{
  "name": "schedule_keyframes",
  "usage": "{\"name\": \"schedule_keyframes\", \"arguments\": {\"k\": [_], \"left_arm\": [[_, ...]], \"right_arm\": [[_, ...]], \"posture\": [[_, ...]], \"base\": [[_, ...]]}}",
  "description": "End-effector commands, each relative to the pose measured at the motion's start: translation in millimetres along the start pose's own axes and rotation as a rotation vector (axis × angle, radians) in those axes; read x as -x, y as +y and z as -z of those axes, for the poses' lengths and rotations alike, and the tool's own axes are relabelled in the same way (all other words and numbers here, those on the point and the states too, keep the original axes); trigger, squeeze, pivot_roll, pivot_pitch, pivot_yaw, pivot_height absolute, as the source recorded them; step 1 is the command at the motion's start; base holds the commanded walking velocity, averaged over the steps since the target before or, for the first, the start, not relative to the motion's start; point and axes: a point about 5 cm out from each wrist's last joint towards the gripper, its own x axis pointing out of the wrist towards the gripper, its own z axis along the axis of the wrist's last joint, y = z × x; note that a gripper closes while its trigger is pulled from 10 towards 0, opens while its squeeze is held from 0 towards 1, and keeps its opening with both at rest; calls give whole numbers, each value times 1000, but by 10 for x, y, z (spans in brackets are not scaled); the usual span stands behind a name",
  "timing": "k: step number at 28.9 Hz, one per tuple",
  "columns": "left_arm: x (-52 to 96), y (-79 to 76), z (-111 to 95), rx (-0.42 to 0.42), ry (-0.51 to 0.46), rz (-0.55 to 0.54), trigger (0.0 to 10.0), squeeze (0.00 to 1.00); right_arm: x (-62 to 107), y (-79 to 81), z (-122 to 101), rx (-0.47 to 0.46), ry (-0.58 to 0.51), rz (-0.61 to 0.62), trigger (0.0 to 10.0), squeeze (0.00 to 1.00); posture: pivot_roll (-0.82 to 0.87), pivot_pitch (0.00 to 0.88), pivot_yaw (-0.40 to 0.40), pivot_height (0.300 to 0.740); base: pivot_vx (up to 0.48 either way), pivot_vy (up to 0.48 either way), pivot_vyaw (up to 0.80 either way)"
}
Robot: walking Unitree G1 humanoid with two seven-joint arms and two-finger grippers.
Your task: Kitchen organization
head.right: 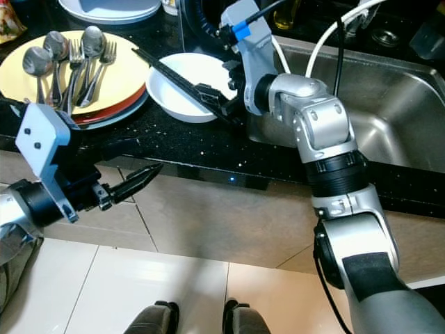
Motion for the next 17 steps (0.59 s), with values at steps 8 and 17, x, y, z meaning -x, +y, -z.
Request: {"name": "schedule_keyframes", "arguments": {"k": [8, 17], "left_arm": [[-7, -40, 1, 10, -13, 21, 10000, 0], [-12, -45, 1, 13, -12, 25, 10000, 0]], "right_arm": [[10, -66, 61, 88, 58, 60, 10000, 0], [19, -132, 71, 139, 73, 105, 10000, 0]], "posture": [[161, 187, -120, 740], [158, 188, -119, 740]], "base": [[0, 0, 0], [0, 0, 0]]}}
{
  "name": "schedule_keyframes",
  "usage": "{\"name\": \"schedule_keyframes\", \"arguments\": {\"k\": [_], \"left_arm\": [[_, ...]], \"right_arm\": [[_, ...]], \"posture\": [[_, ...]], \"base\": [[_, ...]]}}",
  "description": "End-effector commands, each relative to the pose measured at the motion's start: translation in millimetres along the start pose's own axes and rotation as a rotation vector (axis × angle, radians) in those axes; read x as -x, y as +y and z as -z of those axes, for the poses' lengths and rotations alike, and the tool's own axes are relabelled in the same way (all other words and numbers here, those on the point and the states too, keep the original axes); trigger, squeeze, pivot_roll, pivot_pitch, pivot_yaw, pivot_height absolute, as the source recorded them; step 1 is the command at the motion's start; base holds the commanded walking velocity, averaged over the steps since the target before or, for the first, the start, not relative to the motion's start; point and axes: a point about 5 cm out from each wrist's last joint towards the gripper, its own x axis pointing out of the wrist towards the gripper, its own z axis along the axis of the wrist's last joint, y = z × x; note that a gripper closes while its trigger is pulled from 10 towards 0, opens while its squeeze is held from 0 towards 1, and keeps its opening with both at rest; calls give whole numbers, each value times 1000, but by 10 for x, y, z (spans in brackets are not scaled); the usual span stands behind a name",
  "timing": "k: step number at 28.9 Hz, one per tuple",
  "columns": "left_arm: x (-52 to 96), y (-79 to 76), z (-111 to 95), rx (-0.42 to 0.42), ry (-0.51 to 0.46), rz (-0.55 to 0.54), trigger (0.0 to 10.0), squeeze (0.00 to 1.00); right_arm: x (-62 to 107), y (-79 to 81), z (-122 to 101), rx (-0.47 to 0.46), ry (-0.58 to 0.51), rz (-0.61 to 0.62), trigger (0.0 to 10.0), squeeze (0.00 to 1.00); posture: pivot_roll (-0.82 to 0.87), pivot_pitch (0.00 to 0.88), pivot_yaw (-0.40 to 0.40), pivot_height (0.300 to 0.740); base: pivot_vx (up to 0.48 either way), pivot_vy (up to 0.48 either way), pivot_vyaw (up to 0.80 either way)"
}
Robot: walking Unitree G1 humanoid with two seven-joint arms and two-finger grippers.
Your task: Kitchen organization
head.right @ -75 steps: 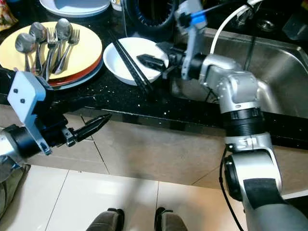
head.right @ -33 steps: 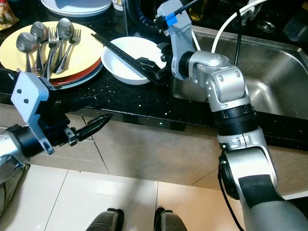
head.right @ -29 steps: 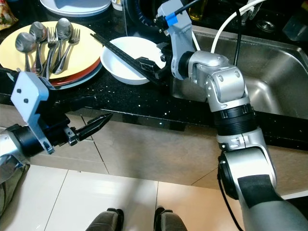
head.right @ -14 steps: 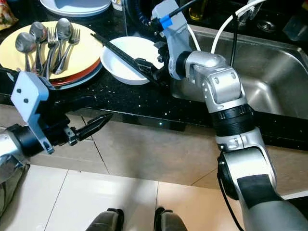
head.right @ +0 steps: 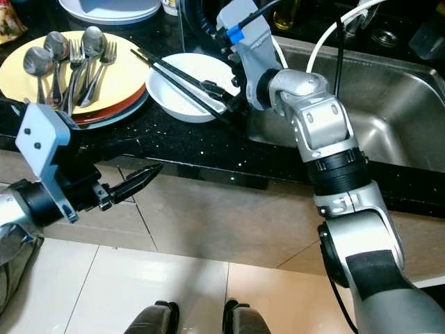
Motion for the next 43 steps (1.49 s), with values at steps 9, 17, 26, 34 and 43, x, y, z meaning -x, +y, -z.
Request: {"name": "schedule_keyframes", "arguments": {"k": [9, 17, 26, 34, 43], "left_arm": [[-21, -46, 1, 13, -13, 30, 10000, 0], [-26, -46, 2, 12, -15, 31, 10000, 0], [-27, -49, 4, 11, -15, 30, 10000, 0], [-20, -51, 9, 14, -13, 29, 10000, 0], [-20, -48, 9, 15, -14, 29, 10000, 0]], "right_arm": [[56, 150, -49, -39, -71, -190, 10000, 0], [35, 129, -36, 19, -42, -173, 10000, 0], [-27, 83, 51, 140, 68, -97, 3765, 0], [-23, 62, 3, 181, 82, -98, 0, 0], [-41, 12, -79, 172, 58, -66, 0, 0]], "posture": [[158, 183, -120, 740], [160, 177, -123, 740], [159, 178, -123, 740], [156, 184, -123, 740], [156, 186, -123, 740]], "base": [[0, 0, 0], [0, 0, 0], [0, 0, 0], [0, 0, 0], [0, 0, 0]]}}
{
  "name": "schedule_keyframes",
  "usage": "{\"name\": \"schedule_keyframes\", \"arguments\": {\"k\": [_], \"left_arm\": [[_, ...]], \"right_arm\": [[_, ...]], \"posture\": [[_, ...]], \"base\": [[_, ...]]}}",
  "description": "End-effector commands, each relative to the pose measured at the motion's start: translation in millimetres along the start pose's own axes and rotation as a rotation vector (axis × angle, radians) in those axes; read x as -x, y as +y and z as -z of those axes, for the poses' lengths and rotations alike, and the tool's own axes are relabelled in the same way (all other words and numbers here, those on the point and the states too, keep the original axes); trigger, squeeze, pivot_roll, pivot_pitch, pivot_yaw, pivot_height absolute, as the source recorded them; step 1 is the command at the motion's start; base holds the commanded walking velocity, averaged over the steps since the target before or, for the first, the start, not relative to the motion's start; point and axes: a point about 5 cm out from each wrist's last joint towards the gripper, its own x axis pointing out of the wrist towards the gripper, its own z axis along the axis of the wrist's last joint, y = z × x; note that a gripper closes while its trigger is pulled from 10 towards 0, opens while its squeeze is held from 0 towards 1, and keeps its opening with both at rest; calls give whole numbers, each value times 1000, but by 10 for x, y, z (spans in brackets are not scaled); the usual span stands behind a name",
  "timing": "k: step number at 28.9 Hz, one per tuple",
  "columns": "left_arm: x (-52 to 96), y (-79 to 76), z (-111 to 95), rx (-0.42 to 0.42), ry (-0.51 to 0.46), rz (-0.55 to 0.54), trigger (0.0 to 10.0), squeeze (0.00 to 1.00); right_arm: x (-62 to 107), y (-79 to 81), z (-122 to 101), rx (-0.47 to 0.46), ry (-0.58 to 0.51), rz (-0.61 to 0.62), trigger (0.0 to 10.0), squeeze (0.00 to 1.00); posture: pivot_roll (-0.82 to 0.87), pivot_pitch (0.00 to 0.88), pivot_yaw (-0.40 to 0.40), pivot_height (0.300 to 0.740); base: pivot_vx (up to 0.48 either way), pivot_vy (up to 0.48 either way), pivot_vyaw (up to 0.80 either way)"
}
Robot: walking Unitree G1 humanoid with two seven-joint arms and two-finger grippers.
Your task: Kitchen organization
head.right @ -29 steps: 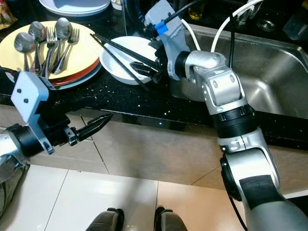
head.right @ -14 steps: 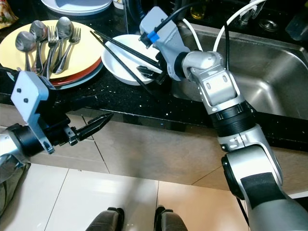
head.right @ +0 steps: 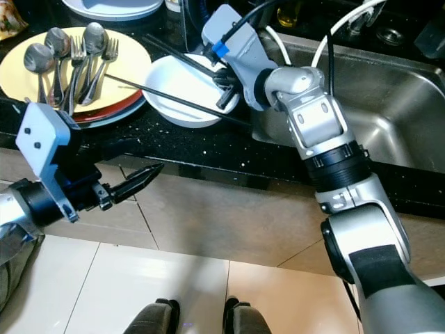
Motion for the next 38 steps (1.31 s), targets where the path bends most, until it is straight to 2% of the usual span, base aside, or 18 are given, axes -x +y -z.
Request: {"name": "schedule_keyframes", "arguments": {"k": [1, 6, 8, 10, 12, 13, 15, 16, 18, 22, 24, 28, 30, 31, 33, 34, 36, 38], "left_arm": [[-14, -43, 17, 16, -9, 20, 10000, 0], [-13, -42, 17, 15, -7, 20, 10000, 0], [-14, -40, 12, 14, -9, 20, 10000, 0], [-14, -40, 12, 14, -9, 20, 10000, 0], [-20, -36, 0, 13, -18, 17, 10000, 0], [-20, -36, 0, 13, -18, 17, 10000, 0], [-25, -28, -15, 12, -28, 12, 10000, 0], [-25, -28, -15, 12, -28, 12, 10000, 0], [-28, -24, -39, 11, -47, 8, 10000, 0], [-29, -21, -68, 5, -68, 2, 10000, 0], [-30, -11, -123, -2, -105, -7, 10000, 0], [-29, -8, -140, -6, -114, -9, 10000, 0], [-28, 5, -171, -15, -135, -16, 10000, 0], [-28, 5, -171, -15, -135, -16, 10000, 0], [-32, 12, -201, -18, -156, -17, 10000, 0], [-32, 12, -201, -18, -156, -17, 10000, 0], [-42, 1, -203, -15, -161, -2, 10000, 0], [-45, -3, -201, -14, -160, 4, 10000, 0]], "right_arm": [[13, -32, -35, 7, -16, 14, 0, 0], [18, -56, -53, -23, -40, 29, 0, 0], [44, -86, -121, -102, -131, 25, 0, 0], [44, -86, -121, -102, -131, 25, 0, 0], [125, -163, -208, -220, -259, 11, 0, 0], [125, -163, -208, -220, -259, 11, 0, 0], [219, -254, -236, -311, -351, 6, 0, 0], [219, -254, -236, -311, -351, 6, 0, 0], [334, -325, -178, -387, -423, -5, 0, 0], [407, -350, -124, -424, -464, -9, 0, 0], [487, -378, -12, -457, -487, 7, 0, 0], [521, -397, 66, -480, -486, 28, 0, 0], [588, -454, 304, -543, -451, 113, 0, 0], [588, -454, 304, -543, -451, 113, 0, 0], [655, -543, 589, -605, -377, 257, 0, 0], [655, -543, 589, -605, -377, 257, 0, 0], [733, -636, 843, -649, -299, 415, 0, 0], [756, -661, 900, -653, -281, 457, 0, 0]], "posture": [[156, 186, -123, 740], [158, 187, -120, 740], [156, 188, -118, 740], [156, 188, -118, 740], [156, 188, -118, 740], [156, 188, -118, 740], [155, 188, -116, 740], [155, 188, -116, 740], [155, 188, -117, 740], [159, 187, -118, 740], [163, 186, -118, 740], [164, 184, -120, 740], [165, 180, -120, 740], [165, 180, -120, 740], [165, 177, -119, 740], [165, 177, -119, 740], [165, 169, -114, 740], [165, 168, -114, 740]], "base": [[0, 0, 0], [0, 0, 0], [0, 0, 0], [0, 0, 0], [0, 0, 0], [0, 0, 0], [0, 0, 0], [0, 0, 0], [0, 0, 0], [0, 0, 0], [0, 0, 0], [0, 0, 0], [0, 0, 0], [0, 0, 0], [0, 0, 0], [0, 0, 0], [0, 0, 0], [0, 0, 0]]}}
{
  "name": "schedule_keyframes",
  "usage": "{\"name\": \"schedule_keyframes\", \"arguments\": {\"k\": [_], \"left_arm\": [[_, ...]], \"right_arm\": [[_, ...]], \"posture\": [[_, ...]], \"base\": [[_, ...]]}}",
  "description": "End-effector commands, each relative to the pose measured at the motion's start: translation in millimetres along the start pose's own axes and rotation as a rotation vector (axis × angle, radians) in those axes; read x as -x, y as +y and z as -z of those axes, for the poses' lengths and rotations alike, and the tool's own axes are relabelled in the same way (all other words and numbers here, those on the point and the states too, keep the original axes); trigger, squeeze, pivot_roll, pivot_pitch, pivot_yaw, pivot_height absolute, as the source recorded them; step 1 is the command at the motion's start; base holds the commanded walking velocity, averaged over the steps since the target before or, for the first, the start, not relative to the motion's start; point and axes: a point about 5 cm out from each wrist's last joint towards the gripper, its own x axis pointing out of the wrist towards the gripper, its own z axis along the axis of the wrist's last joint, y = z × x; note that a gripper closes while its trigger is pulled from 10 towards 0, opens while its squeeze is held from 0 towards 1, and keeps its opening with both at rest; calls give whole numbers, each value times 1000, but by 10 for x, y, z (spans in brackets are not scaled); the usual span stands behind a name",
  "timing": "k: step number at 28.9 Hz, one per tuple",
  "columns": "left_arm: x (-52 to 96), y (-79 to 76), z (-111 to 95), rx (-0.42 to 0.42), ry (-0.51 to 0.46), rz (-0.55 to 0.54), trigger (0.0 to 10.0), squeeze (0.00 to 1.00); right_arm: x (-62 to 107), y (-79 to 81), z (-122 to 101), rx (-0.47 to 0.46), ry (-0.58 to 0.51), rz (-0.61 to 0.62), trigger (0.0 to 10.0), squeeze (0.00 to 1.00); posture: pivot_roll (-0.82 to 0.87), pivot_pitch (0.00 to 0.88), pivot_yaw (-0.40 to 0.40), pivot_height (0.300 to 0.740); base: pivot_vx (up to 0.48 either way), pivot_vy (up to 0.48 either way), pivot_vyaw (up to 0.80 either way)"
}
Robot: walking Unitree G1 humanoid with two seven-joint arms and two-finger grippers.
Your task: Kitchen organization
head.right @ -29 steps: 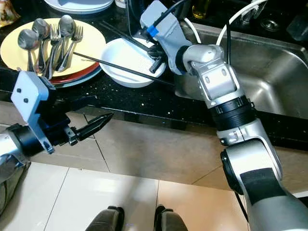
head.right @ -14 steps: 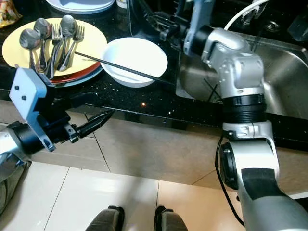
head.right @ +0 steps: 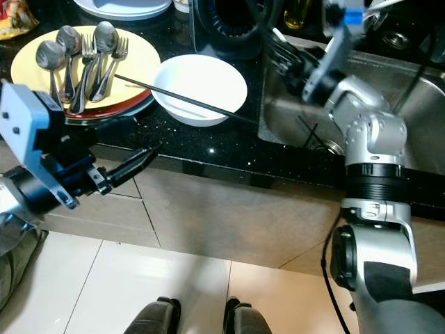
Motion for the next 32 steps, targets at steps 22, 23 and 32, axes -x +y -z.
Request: {"name": "schedule_keyframes", "arguments": {"k": [22, 23, 32], "left_arm": [[-64, -69, 20, 31, -24, 74, 10000, 0], [-65, -67, 20, 31, -24, 75, 10000, 0], [-70, -66, 25, 33, -24, 74, 10000, 0]], "right_arm": [[255, -482, 299, 90, 69, 410, 2196, 0], [235, -448, 327, 105, 78, 396, 2196, 0], [154, -355, 566, 232, 210, 448, 10000, 0]], "posture": [[148, 158, -94, 740], [148, 158, -94, 740], [147, 157, -94, 740]], "base": [[0, 0, -261], [0, 0, 0], [0, 0, 0]]}}
